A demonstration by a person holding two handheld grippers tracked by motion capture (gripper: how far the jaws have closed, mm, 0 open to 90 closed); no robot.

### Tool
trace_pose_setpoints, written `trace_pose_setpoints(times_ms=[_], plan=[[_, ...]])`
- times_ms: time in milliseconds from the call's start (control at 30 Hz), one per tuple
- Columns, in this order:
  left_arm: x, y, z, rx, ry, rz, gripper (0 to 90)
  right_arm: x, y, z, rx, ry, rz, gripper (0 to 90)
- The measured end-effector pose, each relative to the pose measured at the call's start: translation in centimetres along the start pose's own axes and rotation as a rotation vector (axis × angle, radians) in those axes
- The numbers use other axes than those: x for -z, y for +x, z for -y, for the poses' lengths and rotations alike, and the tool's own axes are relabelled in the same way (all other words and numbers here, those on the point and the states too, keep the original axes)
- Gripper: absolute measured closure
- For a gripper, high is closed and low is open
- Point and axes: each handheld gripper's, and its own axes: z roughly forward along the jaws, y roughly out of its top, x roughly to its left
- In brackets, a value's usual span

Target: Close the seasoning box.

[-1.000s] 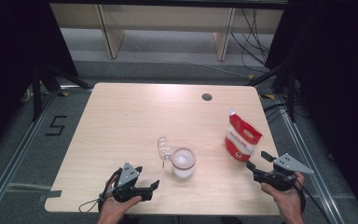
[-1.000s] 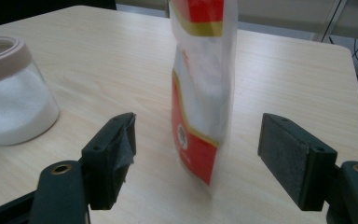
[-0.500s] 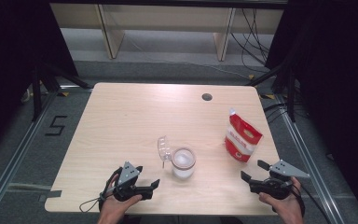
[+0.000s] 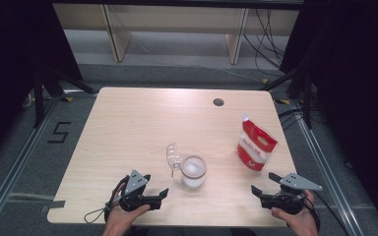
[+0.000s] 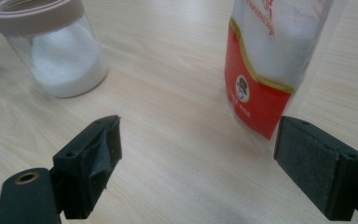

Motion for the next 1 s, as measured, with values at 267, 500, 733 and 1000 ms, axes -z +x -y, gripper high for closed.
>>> trace_pose_setpoints(times_ms=[267,500,733,1000], plan=[[0.2,0.4,-0.7,-0.021,-0.023,-0.028,18.6,-0.3,-0.1,0.0,0.039,-0.013,-0.002,15.6],[0.6,0.8,-2.1,-0.044,-0.042,-0.066,23.6,-0.3,0.3,-0.2,0.042,-0.015,-0.010,15.6],[0.8,0.4,-3.9,-0.067,-0.046,-0.069,38.1,-0.3,0.5,-0.2,0.016,-0.003,-0.020,15.7],[0.7,0.4,-5.3,-0.111,-0.057,-0.049,70.5,-0.6,0.5,-0.2,0.049,-0.014,-0.010,15.9]])
